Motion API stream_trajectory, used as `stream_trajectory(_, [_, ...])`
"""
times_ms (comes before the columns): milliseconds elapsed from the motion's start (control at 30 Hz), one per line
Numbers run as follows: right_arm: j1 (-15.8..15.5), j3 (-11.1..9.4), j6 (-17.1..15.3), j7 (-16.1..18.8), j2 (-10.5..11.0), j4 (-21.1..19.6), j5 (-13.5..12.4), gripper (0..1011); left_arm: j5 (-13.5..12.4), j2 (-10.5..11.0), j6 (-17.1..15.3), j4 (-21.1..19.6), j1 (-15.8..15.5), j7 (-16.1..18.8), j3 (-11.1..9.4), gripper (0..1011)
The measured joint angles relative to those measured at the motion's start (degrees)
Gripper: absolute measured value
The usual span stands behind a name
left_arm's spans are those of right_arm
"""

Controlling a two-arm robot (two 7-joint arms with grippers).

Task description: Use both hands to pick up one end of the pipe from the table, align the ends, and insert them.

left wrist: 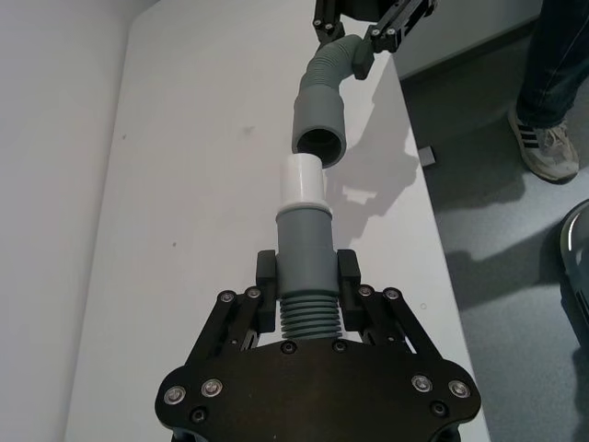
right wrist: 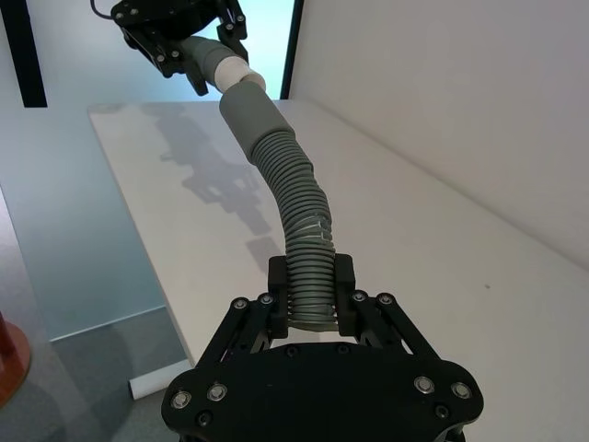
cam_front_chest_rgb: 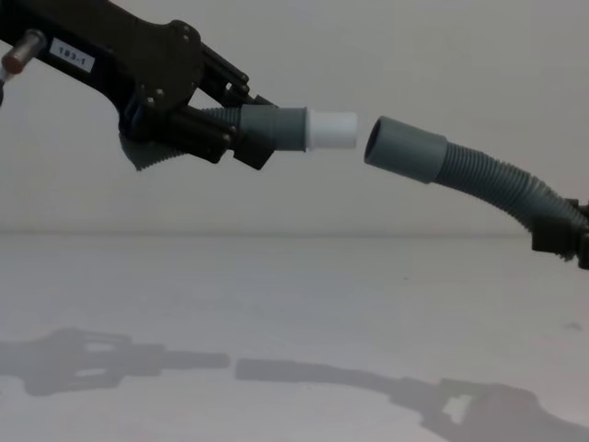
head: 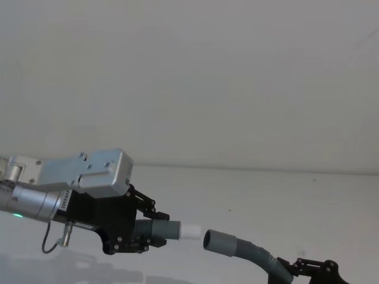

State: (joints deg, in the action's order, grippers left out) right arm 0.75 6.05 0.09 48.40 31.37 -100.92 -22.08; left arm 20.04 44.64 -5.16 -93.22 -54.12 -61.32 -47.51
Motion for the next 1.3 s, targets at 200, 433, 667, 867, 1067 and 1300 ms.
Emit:
stream_trajectory(200, [0.00,0.00,0.00,0.00,0.00,0.00,0.00,255,0.14,0.01,-0.07,-0.06,-0.18,-0.05,-0.22,352])
stream_trajectory(433, [0.00,0.00,0.00,0.00,0.00,0.00,0.00,255,0.29,-0.12,-0.09,0.11,-0.48,-0.23,-0.50,352])
stream_trajectory(667, [0.00,0.00,0.00,0.00,0.00,0.00,0.00,255,0.41,-0.33,0.00,0.59,-0.87,-0.58,-0.80,352])
stream_trajectory(867, [0.00,0.00,0.00,0.00,0.00,0.00,0.00,255,0.49,-0.56,0.30,1.15,-1.27,-0.94,-1.08,352])
stream_trajectory(1067, [0.00,0.00,0.00,0.00,0.00,0.00,0.00,255,0.54,-0.73,0.54,1.55,-1.60,-1.25,-1.29,352])
stream_trajectory(1300, [0.00,0.00,0.00,0.00,0.00,0.00,0.00,255,0.55,-0.82,0.68,1.77,-1.95,-1.45,-1.53,352])
